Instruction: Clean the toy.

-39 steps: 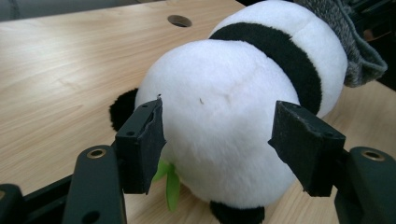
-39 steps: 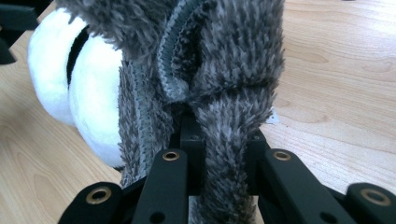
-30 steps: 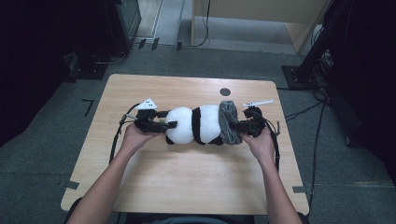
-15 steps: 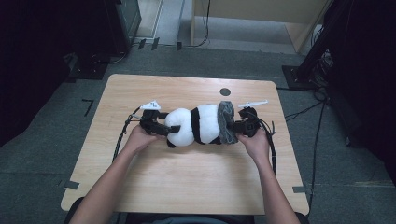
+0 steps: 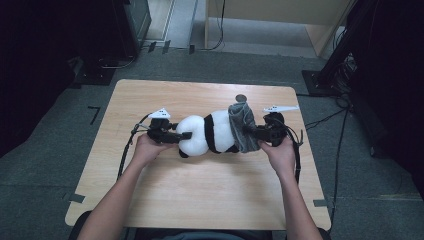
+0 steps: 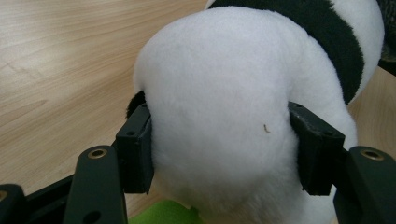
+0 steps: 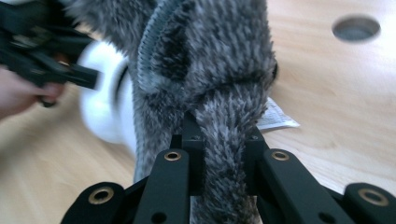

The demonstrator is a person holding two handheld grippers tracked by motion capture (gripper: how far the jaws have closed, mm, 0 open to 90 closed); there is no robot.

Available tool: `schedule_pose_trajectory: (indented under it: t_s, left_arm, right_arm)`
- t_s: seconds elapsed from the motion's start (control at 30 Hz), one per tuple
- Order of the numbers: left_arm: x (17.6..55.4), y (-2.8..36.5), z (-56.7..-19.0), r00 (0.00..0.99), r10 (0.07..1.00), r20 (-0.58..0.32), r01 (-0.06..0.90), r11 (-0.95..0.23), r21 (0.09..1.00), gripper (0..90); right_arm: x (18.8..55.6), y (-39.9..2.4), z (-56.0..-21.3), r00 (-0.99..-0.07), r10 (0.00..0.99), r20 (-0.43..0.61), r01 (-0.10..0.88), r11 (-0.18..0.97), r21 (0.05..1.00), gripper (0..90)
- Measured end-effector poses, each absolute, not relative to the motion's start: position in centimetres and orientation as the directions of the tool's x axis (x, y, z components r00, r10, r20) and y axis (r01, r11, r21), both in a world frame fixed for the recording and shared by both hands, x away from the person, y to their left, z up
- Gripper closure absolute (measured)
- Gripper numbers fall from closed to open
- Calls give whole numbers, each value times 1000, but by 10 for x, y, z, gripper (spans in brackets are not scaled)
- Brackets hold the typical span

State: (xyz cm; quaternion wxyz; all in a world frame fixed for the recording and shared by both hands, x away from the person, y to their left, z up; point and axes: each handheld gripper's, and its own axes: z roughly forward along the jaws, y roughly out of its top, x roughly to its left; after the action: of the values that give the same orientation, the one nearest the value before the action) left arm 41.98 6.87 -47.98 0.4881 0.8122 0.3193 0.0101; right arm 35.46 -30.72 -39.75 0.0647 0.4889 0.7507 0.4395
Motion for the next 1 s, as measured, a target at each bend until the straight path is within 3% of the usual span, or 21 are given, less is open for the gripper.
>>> schedule_pose_trajectory:
  t_s: [0.33, 1.0]
  left_arm:
    - [419, 68, -478, 789, 535, -300, 515, -312, 798, 348]
    - [418, 67, -477, 791, 540, -289, 511, -322, 797, 349]
  right_arm:
    - [332, -257, -372, -652, 675, 345, 604, 189, 774, 792]
    - [336, -157, -448, -751, 559, 352, 615, 397, 681, 791]
